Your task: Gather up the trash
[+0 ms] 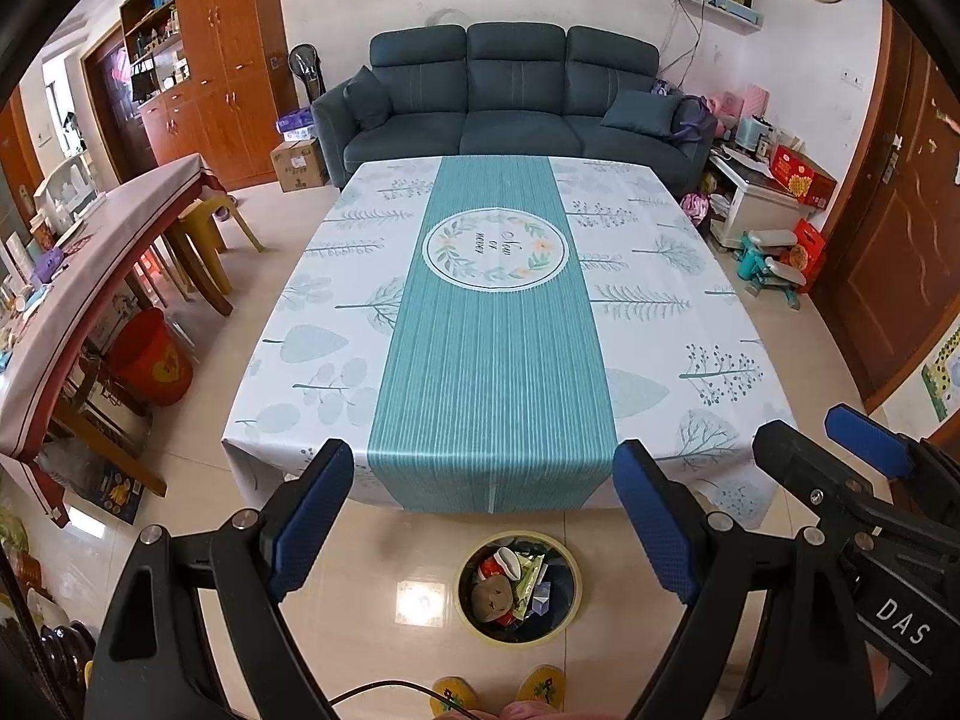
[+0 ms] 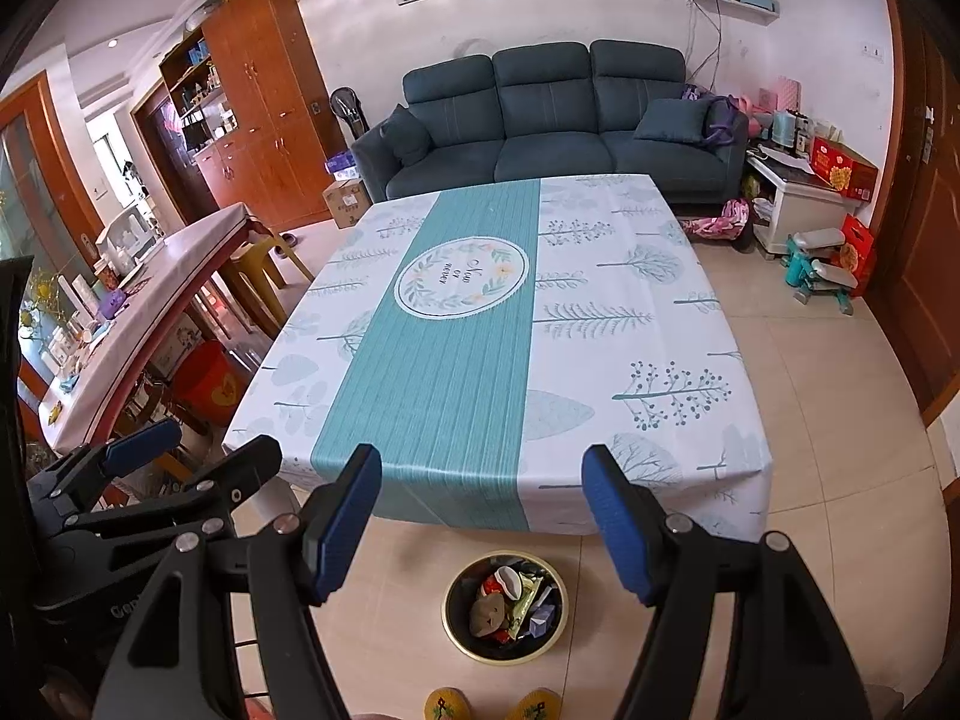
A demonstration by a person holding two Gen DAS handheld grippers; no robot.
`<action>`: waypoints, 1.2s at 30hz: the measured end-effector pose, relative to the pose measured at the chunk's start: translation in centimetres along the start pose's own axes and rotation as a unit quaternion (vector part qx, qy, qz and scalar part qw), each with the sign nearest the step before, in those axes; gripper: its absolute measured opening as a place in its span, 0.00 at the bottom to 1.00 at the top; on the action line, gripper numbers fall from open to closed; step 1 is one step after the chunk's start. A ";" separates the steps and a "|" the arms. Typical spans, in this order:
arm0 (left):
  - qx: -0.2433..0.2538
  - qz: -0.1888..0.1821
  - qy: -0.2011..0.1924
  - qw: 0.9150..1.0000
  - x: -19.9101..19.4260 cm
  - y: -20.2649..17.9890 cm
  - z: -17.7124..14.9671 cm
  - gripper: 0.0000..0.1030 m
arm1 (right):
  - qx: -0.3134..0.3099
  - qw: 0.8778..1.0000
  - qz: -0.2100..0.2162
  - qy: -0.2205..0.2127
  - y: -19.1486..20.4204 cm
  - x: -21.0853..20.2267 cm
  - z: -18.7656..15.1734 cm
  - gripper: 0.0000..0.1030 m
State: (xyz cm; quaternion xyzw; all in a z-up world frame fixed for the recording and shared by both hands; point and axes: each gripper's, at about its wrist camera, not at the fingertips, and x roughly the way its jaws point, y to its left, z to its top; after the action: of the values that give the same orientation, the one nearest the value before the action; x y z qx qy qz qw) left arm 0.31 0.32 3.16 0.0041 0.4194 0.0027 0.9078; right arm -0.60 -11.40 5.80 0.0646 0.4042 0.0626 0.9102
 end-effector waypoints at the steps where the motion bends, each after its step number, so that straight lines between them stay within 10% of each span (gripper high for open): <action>1: 0.000 0.000 0.000 1.000 0.1 -0.1 0.1 0.85 | 0.000 1.000 0.000 0.000 0.0 0.0 0.0 0.68; 36: -0.006 -0.002 0.031 0.999 1.7 -0.7 -0.1 0.85 | -0.004 1.000 0.008 0.007 -1.5 1.5 0.0 0.68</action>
State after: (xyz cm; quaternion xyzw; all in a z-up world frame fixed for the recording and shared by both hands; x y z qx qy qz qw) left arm 1.38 -0.32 1.78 -0.0022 0.4473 0.0032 0.8944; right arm 0.51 -12.63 4.41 0.0640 0.4102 0.0715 0.9069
